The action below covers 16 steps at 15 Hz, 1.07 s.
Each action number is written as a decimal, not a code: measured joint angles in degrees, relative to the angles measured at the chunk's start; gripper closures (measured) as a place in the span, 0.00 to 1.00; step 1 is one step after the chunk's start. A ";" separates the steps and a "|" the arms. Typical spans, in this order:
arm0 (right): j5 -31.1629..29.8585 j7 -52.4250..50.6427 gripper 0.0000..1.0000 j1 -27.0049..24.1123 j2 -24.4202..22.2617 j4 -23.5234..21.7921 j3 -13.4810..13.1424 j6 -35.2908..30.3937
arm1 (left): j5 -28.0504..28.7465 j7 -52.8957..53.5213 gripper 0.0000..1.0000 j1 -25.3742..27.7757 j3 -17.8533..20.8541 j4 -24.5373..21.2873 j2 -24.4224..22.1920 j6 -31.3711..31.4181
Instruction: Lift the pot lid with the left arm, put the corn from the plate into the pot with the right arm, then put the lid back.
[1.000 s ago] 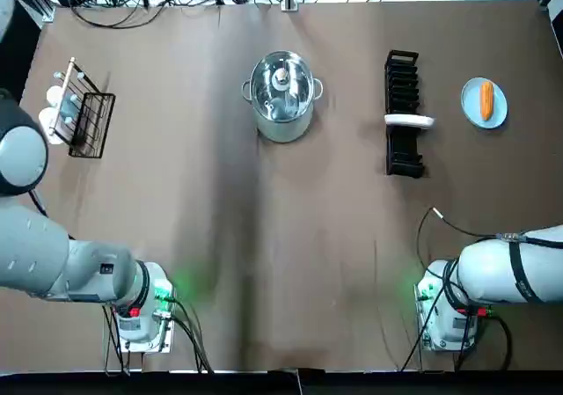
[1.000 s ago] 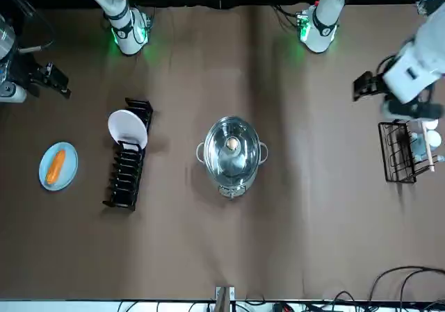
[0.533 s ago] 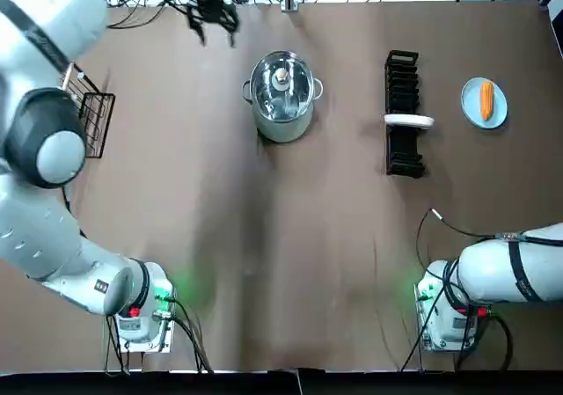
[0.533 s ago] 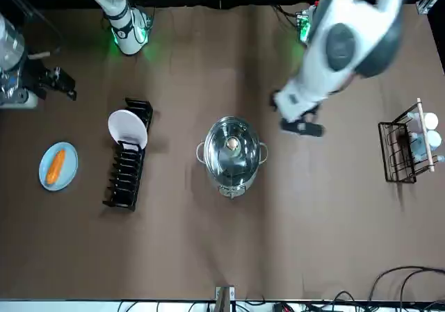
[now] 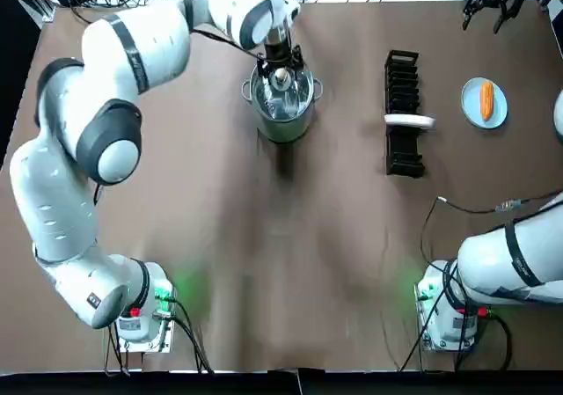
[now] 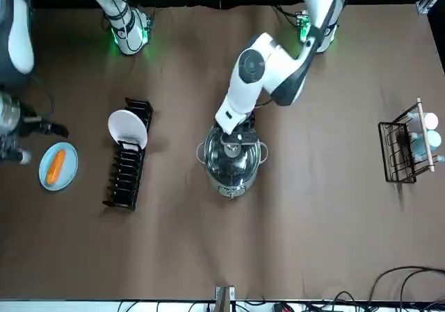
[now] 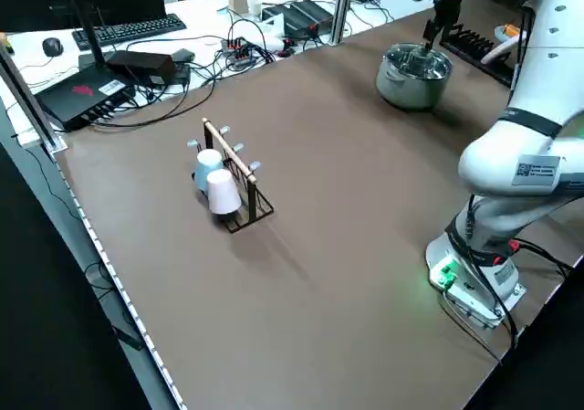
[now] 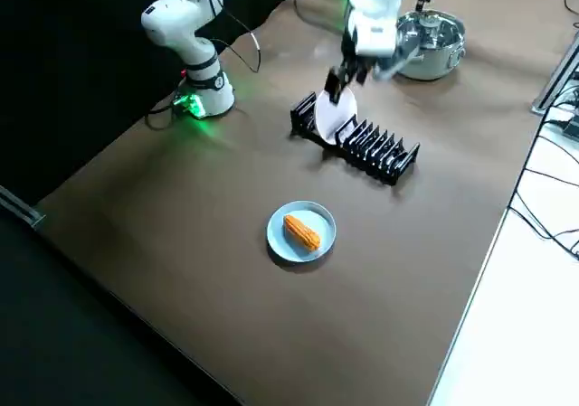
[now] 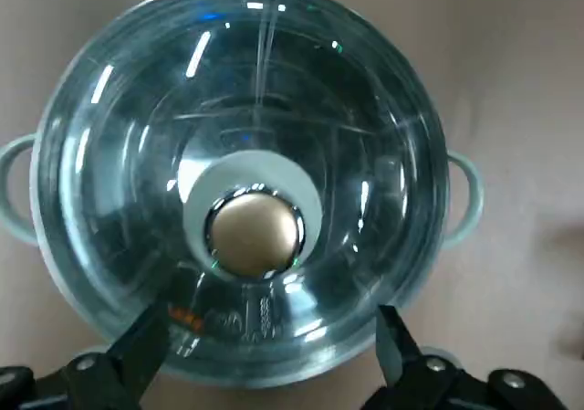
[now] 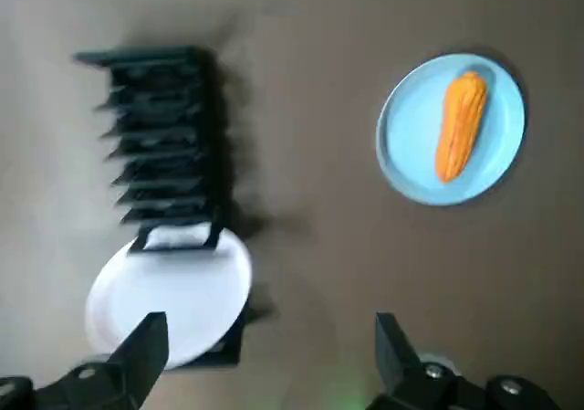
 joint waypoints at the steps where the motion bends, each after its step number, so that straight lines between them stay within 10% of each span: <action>1: -0.56 -0.93 0.01 -1.10 1.89 0.00 -0.03 1.81 | 1.52 -0.96 0.00 -0.28 0.00 0.03 1.06 1.16; 8: -1.05 -6.79 0.01 -8.84 9.24 -0.02 -0.18 11.81 | 6.77 -3.33 0.01 -0.44 0.30 0.13 2.90 4.02; 16: -4.97 -6.84 0.04 -14.35 16.14 -4.99 -0.29 26.13 | 7.35 -4.32 0.37 -0.93 0.40 0.45 2.84 3.77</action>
